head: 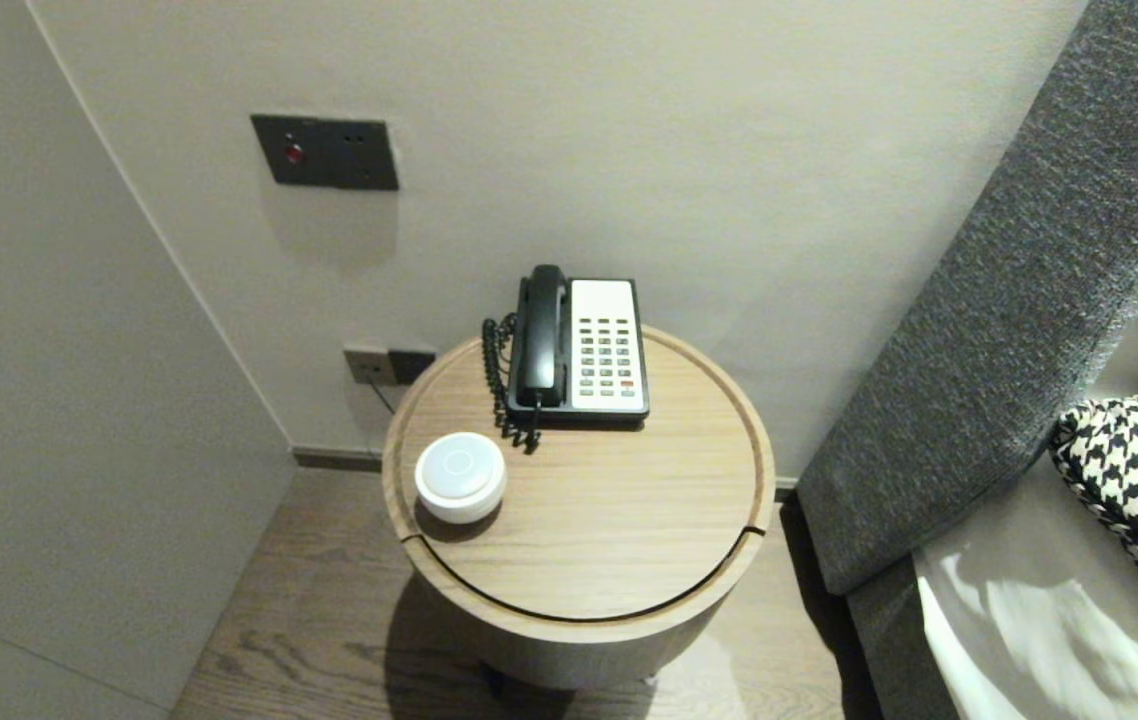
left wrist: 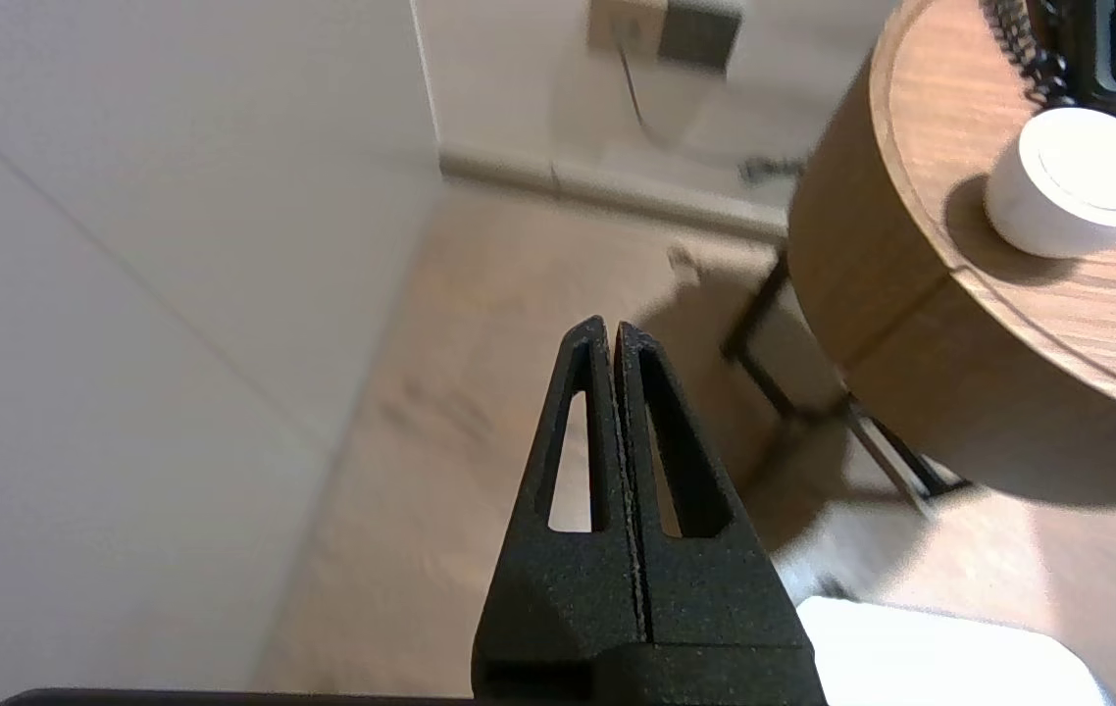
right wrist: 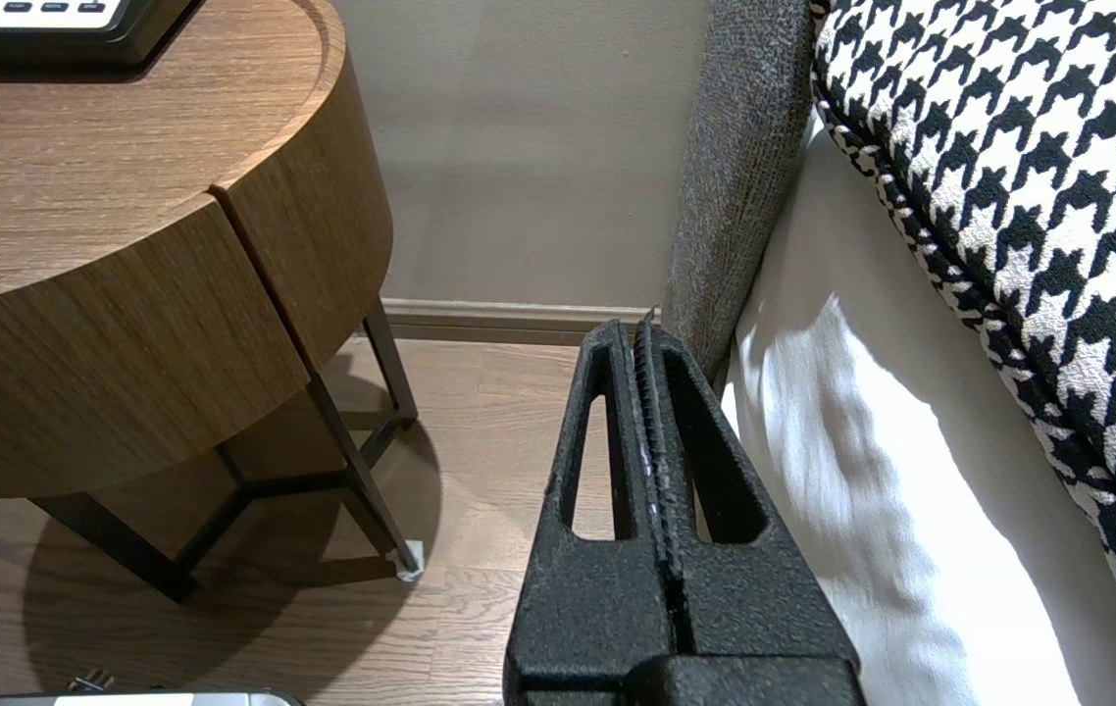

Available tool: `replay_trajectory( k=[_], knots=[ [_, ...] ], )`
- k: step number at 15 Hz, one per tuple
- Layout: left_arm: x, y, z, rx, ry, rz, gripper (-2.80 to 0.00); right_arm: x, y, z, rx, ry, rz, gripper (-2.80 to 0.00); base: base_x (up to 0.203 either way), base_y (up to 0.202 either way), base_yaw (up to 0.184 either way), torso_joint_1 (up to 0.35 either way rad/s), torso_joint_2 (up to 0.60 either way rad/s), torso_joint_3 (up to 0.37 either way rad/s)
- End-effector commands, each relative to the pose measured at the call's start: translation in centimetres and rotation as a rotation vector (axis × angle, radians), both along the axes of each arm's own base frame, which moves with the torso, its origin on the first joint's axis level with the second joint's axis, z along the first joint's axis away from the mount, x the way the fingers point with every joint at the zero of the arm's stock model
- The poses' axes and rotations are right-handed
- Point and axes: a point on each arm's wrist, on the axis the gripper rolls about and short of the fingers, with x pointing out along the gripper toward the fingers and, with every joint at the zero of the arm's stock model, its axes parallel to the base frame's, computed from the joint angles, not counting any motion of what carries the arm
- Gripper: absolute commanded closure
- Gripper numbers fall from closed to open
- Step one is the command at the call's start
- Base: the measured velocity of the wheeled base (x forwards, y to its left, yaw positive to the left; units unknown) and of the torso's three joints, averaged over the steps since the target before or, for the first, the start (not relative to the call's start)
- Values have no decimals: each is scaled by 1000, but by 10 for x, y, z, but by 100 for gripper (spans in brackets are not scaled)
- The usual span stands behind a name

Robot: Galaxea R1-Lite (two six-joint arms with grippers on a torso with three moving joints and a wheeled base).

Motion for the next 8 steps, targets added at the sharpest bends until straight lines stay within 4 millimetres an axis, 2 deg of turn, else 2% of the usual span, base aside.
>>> replay_trajectory(
  k=[1, 3, 8],
  knots=[
    [-6, -2, -29, 29, -106, 16, 0, 3, 0, -11, 0, 39, 0, 0, 0, 0, 0, 0, 0, 0],
    [1, -4, -37, 39, -158, 8, 0, 3, 0, -11, 0, 40, 0, 0, 0, 0, 0, 0, 0, 0],
    [23, -5, -92, 55, -184, -25, 0, 3, 0, -11, 0, 39, 0, 0, 0, 0, 0, 0, 0, 0]
  ],
)
